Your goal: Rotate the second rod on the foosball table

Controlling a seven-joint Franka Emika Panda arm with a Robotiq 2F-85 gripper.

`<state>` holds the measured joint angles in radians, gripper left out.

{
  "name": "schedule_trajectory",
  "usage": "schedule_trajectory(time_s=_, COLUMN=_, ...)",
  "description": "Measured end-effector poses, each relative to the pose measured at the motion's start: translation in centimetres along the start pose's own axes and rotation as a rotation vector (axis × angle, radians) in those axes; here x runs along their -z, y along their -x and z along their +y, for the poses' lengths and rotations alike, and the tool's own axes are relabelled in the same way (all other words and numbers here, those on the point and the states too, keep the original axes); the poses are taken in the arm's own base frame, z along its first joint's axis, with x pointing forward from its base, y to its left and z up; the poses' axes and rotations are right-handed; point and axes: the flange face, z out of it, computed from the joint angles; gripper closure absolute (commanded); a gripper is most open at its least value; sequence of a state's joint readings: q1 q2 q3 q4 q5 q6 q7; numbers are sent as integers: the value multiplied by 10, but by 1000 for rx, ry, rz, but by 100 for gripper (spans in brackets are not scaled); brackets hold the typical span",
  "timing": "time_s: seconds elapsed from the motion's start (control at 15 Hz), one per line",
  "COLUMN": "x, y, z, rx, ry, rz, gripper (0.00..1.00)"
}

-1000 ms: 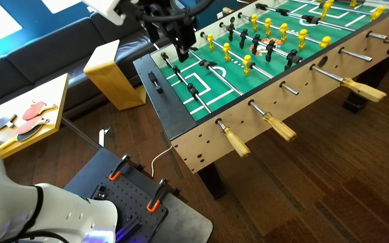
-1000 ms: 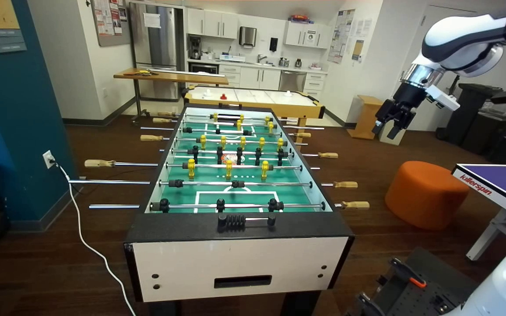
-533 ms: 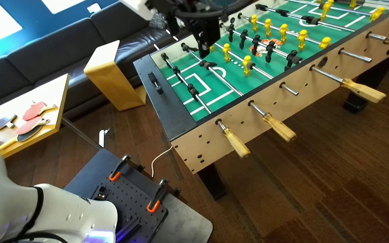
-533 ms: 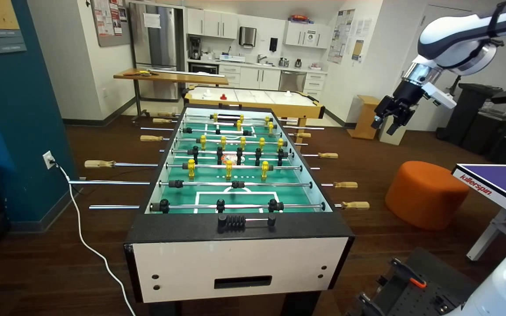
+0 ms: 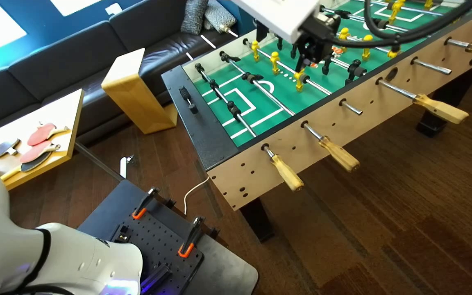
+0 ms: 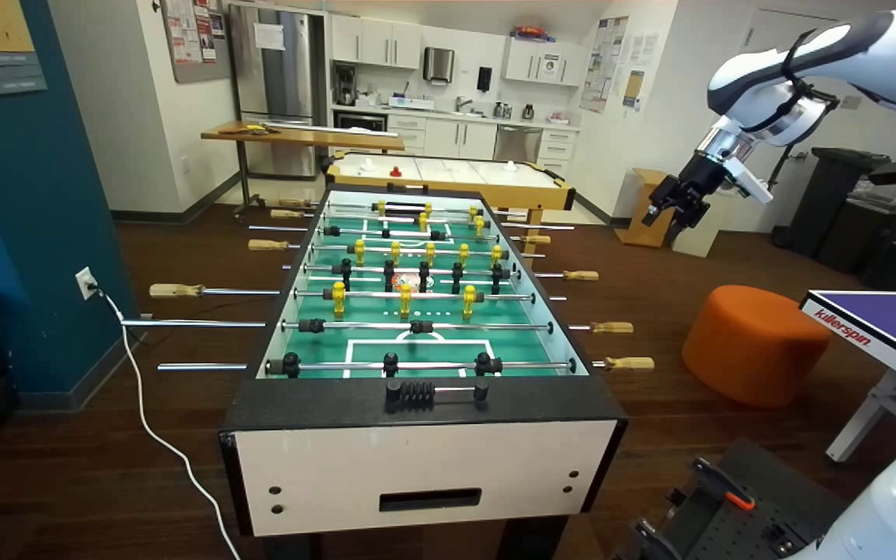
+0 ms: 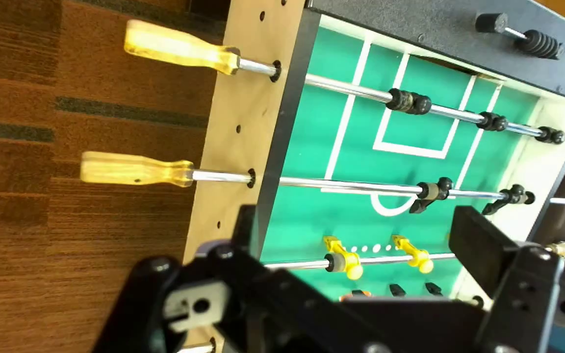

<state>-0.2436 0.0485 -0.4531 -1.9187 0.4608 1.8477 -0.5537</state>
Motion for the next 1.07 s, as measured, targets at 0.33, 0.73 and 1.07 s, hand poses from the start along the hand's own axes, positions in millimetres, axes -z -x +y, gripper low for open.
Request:
schedule_trajectory(time_s=0.33, x=-22, y=-19, z=60, rx=20, ry=-157, rz=11, gripper=0)
schedule_trajectory(time_s=0.73, x=-67, y=-20, z=126, rx=-34, ry=-259, rz=-28, gripper=0)
schedule_trajectory(time_s=1.07, x=-72, y=-26, z=130, rx=-32, ry=-258, rz=-36, gripper=0)
